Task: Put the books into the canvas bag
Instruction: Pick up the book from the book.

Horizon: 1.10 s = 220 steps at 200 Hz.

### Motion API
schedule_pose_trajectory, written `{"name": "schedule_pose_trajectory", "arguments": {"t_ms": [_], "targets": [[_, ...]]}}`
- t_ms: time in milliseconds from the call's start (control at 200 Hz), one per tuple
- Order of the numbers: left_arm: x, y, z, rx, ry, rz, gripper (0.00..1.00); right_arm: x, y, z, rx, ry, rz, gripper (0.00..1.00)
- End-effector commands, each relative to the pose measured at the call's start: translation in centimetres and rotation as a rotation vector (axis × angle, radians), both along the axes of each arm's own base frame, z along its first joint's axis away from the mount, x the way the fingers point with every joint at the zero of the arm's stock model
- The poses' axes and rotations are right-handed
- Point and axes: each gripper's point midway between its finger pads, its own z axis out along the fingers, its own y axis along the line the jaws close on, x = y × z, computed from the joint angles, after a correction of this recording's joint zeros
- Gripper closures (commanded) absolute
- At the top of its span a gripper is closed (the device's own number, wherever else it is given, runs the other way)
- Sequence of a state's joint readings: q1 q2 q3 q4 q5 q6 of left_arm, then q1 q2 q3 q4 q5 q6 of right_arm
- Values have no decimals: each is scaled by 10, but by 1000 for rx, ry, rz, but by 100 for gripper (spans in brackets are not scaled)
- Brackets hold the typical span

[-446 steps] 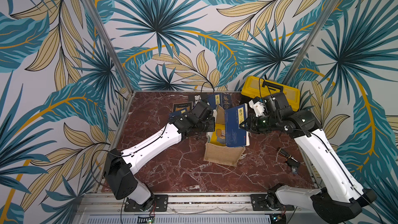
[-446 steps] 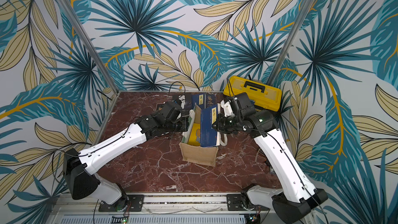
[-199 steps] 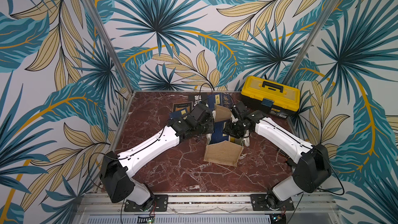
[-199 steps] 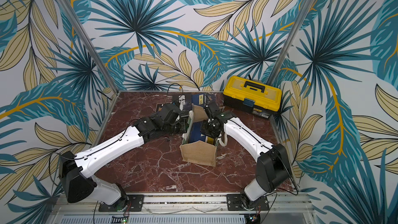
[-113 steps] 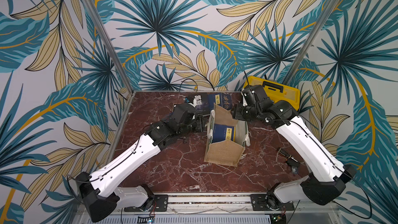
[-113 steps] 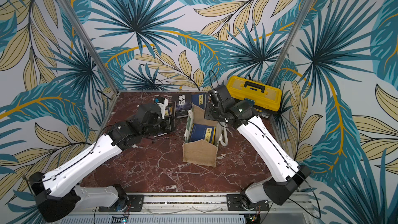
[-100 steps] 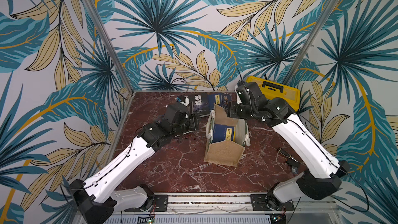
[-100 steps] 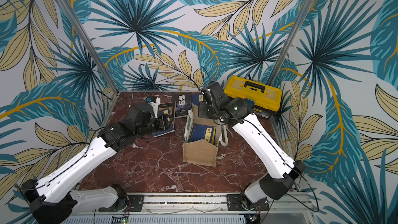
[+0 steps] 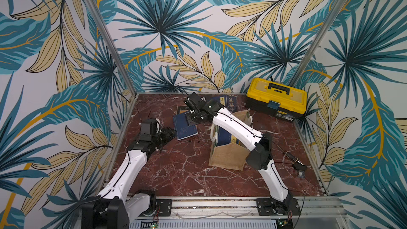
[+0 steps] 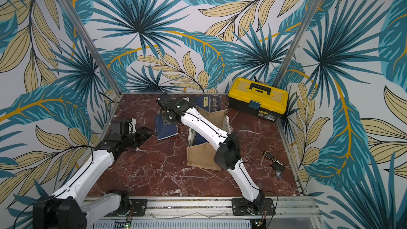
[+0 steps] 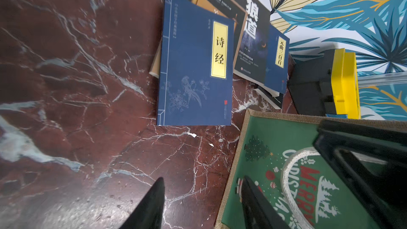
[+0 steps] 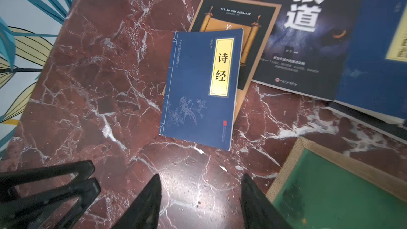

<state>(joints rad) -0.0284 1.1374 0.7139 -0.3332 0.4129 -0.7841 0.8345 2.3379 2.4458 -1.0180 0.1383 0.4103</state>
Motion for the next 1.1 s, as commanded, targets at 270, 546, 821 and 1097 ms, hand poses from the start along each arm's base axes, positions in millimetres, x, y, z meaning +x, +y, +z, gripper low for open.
{"name": "schedule_pose_trajectory", "arguments": {"t_ms": [270,546,821,1097], "targets": [[54,-2,-55,-123,52,-70,39,60,-2,-81,98,113,-48,40],[71,-6,-95,-174,90,-68,38,55,7,-123,148,235,-11,44],[77,-26,-86,-308,25,-151,58,39,13,-140,196,321,-9,53],[67,-31,-42,-320,-77,-197,96,31,9,-112,220,311,-8,55]]}}
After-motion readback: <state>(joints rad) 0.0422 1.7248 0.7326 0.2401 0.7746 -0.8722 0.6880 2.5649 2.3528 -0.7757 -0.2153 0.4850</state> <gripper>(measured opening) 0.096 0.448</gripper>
